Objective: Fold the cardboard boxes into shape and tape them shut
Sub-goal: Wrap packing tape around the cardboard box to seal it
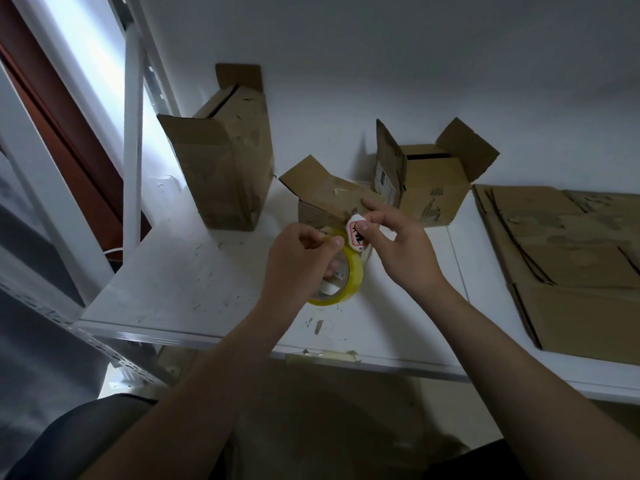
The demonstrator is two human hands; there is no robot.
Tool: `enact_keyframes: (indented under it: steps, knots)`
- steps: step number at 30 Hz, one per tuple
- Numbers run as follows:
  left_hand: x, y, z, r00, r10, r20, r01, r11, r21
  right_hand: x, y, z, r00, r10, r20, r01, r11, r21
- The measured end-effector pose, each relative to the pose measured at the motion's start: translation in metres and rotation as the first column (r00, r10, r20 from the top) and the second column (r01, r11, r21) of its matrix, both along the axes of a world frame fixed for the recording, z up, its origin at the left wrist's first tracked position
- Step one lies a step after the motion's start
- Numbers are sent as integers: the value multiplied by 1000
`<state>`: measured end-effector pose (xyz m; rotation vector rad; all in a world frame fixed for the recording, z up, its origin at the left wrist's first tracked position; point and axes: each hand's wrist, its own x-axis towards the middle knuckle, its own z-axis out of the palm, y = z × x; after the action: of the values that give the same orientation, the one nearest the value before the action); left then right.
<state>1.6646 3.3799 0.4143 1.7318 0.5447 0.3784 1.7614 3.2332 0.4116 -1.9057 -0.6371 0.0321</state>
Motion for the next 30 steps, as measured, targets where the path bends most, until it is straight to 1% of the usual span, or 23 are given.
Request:
enact_keyframes:
  steps: [2, 3, 4, 7, 9, 11, 13, 16, 20, 21, 25, 28, 30]
  knots:
    - [-2, -5, -3, 986, -16, -166, 33, 994, 102, 1, 2, -3, 999, -30, 21, 30, 1000, 1]
    - [-3, -8, -4, 975, -29, -222, 63, 987, 148, 1, 3, -4, 998, -39, 45, 40, 999, -6]
    - [-3, -12, -6, 971, -43, -236, 87, 980, 181, 1, 5, -4, 996, -44, 73, 45, 999, -20]
    - [0, -22, -11, 986, -75, -148, 106, 971, 214, -1, 6, -6, 990, -50, 134, 60, 996, -69]
    - [3, -26, -16, 991, -75, -110, 107, 940, 324, -2, 5, -10, 986, -52, 161, 71, 991, -114]
    - [4, -27, -17, 996, -47, -76, 77, 888, 454, -3, 5, -12, 978, -43, 202, 77, 984, -163]
    - [5, -26, -17, 1000, -9, -17, 17, 808, 589, -4, 4, -13, 967, -38, 251, 92, 974, -207]
    - [5, -25, -12, 1000, 11, 26, -26, 713, 701, -5, 6, -18, 951, -19, 308, 101, 962, -252]
    - [11, -16, -2, 996, 29, -87, 50, 623, 781, -7, 10, -19, 930, -44, 365, 146, 955, -257]
    - [13, -12, 2, 993, 29, -113, 72, 612, 788, -7, 11, -19, 924, -51, 378, 156, 955, -253]
    - [18, 2, 13, 978, 1, -211, 170, 589, 790, -9, 11, -19, 907, -70, 415, 190, 947, -257]
    - [19, 16, 12, 944, 71, -322, 228, 566, 792, -10, 12, -21, 900, -77, 428, 208, 941, -268]
    - [18, 25, 11, 931, 84, -356, 240, 597, 766, -8, 11, -20, 905, -76, 419, 204, 942, -269]
